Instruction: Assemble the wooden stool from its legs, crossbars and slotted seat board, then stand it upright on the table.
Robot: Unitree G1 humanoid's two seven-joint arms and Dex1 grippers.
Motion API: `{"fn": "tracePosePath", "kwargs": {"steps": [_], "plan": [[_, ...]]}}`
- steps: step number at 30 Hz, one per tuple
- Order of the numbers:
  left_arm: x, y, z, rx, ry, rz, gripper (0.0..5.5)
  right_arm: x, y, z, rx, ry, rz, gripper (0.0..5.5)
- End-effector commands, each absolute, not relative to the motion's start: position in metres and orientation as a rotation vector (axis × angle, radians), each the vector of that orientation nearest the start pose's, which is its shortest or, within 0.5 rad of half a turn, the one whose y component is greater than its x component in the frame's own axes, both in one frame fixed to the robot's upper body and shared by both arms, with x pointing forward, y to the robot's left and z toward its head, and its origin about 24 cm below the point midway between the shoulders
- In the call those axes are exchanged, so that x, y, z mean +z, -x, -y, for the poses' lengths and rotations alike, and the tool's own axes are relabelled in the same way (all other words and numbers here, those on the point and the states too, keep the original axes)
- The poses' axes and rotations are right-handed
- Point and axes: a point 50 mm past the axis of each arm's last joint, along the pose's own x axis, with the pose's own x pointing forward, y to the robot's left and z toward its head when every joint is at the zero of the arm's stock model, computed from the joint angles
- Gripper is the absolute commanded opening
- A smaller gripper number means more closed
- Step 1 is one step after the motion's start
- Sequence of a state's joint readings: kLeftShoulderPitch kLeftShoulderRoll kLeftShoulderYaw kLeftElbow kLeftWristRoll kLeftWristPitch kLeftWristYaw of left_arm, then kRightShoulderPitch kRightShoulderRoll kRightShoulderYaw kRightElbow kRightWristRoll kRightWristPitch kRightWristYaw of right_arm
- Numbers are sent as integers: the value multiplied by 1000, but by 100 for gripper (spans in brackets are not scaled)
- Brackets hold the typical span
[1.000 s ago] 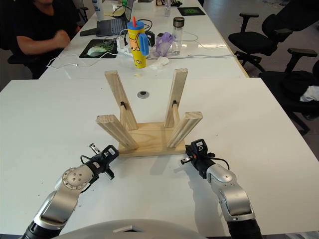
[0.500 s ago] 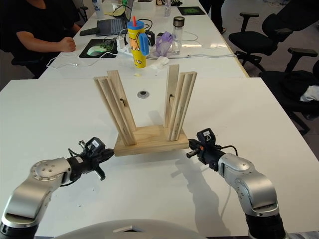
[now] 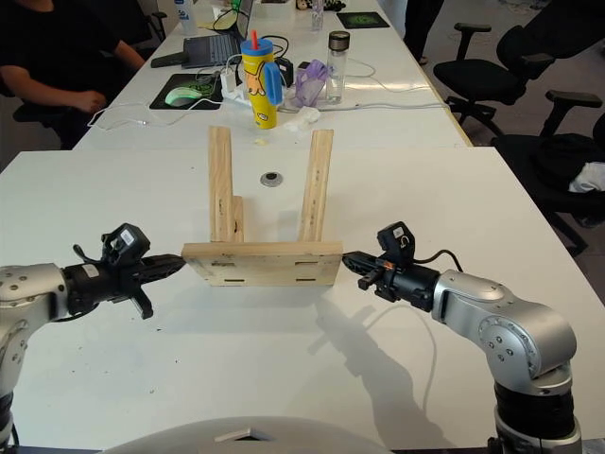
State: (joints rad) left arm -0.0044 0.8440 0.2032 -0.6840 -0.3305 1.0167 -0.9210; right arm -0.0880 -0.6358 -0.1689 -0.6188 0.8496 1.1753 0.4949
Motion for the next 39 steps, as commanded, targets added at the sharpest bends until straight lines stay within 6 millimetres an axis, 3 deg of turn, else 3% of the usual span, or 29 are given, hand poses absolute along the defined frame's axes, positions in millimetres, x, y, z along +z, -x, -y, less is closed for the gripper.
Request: {"fn": "tracePosePath", "kwargs": {"steps": [1,3,8,11,18,23,25,30,39], "plan": [[122,-185,-205,-1069,-466,-632,1,123,-208,161,993,-41,-493,0],[111,-183,-218,-1048,-533,-669,1,102,-216,184,850,18,-524,0],[102,-180,-249,-1011,-557,-737,75,79,-216,212,795,101,-544,58],[98,-180,-259,-1020,-546,-764,119,71,-215,220,760,132,-525,104],[92,-181,-261,-1063,-546,-744,225,62,-224,227,633,195,-401,216],[91,-185,-267,-1036,-608,-709,231,63,-225,224,674,146,-400,293],[95,-186,-264,-1039,-569,-685,231,61,-215,224,678,90,-425,323],[102,-194,-263,-906,-486,-573,231,67,-219,218,662,66,-402,323],[80,-180,-265,-912,-355,-688,231,66,-223,224,613,1,-409,323]]}}
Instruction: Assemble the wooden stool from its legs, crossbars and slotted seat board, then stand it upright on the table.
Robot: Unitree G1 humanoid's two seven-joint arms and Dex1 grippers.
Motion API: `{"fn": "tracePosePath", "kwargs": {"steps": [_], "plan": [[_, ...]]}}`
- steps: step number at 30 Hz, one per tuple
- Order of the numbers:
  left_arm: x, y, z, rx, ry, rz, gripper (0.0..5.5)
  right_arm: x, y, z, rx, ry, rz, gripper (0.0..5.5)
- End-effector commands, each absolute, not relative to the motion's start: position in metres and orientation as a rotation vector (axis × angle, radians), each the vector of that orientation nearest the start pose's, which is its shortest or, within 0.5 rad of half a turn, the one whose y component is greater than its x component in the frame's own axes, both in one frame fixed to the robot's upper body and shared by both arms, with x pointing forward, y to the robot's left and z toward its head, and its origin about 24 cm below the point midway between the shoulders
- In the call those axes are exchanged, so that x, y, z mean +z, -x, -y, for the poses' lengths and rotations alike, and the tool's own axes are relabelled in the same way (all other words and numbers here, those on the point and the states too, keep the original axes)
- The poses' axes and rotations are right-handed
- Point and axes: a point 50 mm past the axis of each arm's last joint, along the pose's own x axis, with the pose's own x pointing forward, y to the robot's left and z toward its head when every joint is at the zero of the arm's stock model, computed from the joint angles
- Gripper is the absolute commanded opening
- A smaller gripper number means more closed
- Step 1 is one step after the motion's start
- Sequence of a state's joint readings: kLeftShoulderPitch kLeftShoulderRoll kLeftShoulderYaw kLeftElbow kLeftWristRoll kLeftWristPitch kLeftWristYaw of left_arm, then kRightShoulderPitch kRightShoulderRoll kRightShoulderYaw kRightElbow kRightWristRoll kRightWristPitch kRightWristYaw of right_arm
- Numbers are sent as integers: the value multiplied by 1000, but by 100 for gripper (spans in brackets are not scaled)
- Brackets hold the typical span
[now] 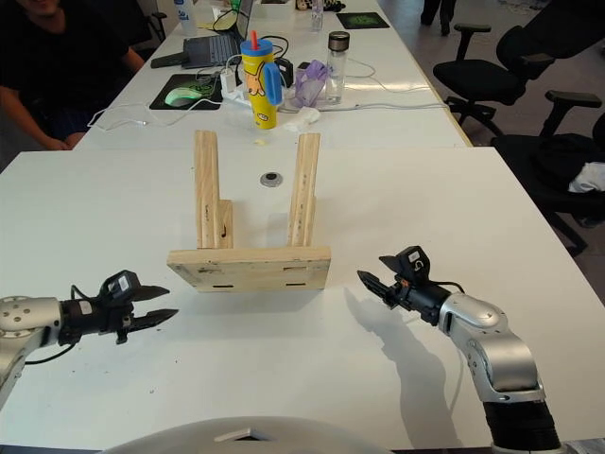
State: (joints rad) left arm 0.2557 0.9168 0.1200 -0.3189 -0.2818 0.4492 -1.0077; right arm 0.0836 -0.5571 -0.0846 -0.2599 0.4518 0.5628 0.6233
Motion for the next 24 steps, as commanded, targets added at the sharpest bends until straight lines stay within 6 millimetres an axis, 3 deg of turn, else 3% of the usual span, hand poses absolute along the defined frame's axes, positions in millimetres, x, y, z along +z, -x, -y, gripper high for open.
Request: {"fn": "tracePosePath", "kwargs": {"steps": [1,5,10,15,19,24], "plan": [[83,-184,-265,-898,-343,-668,231,66,-225,224,617,12,-408,323],[96,-197,-266,-845,-312,-553,231,72,-236,219,633,95,-368,323],[91,-184,-260,-966,-347,-508,231,65,-226,221,700,113,-421,323],[100,-181,-276,-992,-351,-522,231,70,-235,217,826,137,-407,323],[110,-206,-287,-965,-341,-464,231,72,-239,214,890,146,-414,345],[111,-226,-286,-1026,-367,-388,295,78,-256,207,979,177,-367,425]]}}
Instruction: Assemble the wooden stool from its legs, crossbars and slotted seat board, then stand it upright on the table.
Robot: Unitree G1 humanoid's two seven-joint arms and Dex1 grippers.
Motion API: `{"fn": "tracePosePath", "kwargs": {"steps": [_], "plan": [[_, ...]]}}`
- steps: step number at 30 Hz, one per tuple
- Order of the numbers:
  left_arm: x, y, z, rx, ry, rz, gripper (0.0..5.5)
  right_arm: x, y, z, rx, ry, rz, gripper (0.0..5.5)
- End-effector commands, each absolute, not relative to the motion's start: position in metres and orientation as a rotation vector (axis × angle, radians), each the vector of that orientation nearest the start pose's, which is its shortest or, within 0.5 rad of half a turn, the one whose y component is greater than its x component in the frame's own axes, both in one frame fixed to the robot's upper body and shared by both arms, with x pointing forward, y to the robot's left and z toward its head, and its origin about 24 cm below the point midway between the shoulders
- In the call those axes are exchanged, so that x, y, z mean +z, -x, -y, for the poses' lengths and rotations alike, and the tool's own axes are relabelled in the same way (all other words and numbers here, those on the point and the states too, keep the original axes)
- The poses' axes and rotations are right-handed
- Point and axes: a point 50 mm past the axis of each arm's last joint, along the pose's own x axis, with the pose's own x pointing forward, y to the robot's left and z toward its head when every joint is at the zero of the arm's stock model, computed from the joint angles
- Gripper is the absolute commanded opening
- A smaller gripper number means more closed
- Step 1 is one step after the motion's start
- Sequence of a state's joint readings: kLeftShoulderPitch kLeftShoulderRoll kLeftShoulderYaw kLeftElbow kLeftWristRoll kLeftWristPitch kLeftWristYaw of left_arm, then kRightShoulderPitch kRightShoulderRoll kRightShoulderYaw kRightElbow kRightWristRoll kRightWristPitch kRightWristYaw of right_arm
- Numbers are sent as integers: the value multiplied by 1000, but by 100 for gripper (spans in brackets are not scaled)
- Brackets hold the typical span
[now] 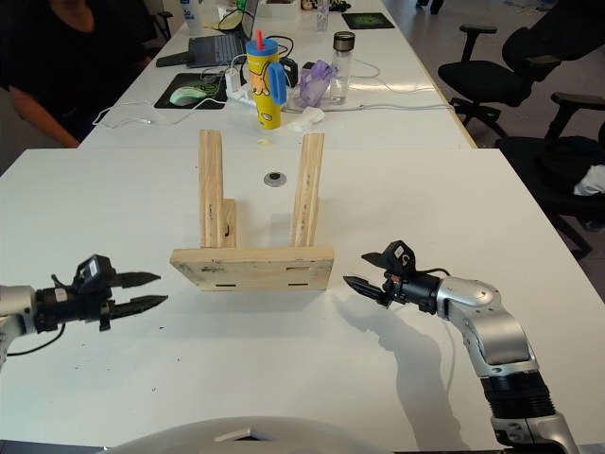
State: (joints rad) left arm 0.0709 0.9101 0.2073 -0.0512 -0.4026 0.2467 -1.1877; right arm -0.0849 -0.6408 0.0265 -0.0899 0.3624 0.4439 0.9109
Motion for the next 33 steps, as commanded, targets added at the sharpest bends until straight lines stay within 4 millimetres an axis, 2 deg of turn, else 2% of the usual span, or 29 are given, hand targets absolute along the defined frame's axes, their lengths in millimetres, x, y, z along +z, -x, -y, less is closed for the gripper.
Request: {"fn": "tracePosePath", "kwargs": {"steps": [1,7,13,20,24,29,33], "plan": [[109,-232,-283,-1061,-367,-379,295,80,-260,203,1007,168,-354,431],[99,-247,-273,-1224,-391,-416,295,78,-266,201,1178,269,-409,431],[107,-264,-272,-1259,-425,-385,295,75,-263,197,1279,298,-414,431],[104,-264,-268,-1326,-405,-417,295,94,-270,179,1323,207,-323,431],[105,-266,-265,-1340,-415,-412,295,100,-270,173,1336,183,-297,372],[100,-272,-257,-1343,-419,-370,295,93,-272,173,1330,182,-308,282],[100,-276,-255,-1354,-404,-362,235,95,-279,169,1316,163,-295,214]]}}
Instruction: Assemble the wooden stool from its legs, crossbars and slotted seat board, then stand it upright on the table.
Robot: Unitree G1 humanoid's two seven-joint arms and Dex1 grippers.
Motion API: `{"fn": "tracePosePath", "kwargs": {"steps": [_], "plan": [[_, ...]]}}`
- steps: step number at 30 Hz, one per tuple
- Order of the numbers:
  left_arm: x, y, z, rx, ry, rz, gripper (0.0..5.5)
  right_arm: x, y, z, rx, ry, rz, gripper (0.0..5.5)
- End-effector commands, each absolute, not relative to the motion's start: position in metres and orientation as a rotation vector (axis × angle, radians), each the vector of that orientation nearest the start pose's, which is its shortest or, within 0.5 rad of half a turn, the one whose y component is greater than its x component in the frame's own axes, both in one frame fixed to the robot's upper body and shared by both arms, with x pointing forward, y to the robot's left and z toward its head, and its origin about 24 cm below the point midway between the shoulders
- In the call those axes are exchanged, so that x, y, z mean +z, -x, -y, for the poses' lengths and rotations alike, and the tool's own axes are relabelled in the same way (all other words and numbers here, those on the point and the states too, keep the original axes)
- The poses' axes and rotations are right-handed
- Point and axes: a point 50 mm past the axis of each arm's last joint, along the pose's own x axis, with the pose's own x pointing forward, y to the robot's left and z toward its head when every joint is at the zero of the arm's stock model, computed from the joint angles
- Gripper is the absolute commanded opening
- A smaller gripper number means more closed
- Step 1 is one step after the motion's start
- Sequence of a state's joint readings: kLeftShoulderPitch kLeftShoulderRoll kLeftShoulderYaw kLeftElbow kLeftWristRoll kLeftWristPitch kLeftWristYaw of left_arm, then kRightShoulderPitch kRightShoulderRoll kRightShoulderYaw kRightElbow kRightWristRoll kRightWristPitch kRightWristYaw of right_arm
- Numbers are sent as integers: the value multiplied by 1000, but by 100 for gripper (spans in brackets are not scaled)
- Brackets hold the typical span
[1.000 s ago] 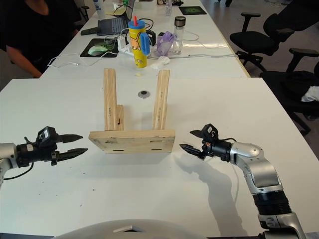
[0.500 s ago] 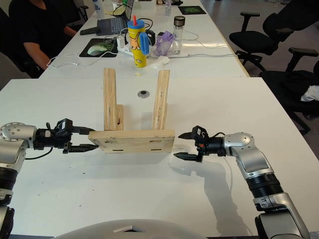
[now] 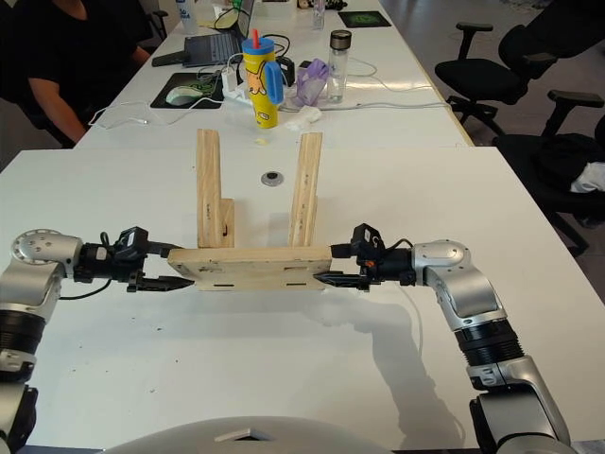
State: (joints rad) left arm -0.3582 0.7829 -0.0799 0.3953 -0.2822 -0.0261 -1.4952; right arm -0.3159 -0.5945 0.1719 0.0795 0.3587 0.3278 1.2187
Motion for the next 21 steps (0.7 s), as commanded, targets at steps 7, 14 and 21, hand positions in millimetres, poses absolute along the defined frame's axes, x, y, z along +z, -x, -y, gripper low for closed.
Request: {"fn": "tracePosePath", "kwargs": {"steps": [7,14,21], "plan": [[101,-280,-265,-1364,-398,-406,148,90,-276,162,1346,132,-295,171],[137,-274,-251,-1455,-150,-327,148,117,-258,161,1434,20,-319,168],[213,-220,-249,-1613,307,-544,147,212,-225,173,1715,-50,-622,160]]}}
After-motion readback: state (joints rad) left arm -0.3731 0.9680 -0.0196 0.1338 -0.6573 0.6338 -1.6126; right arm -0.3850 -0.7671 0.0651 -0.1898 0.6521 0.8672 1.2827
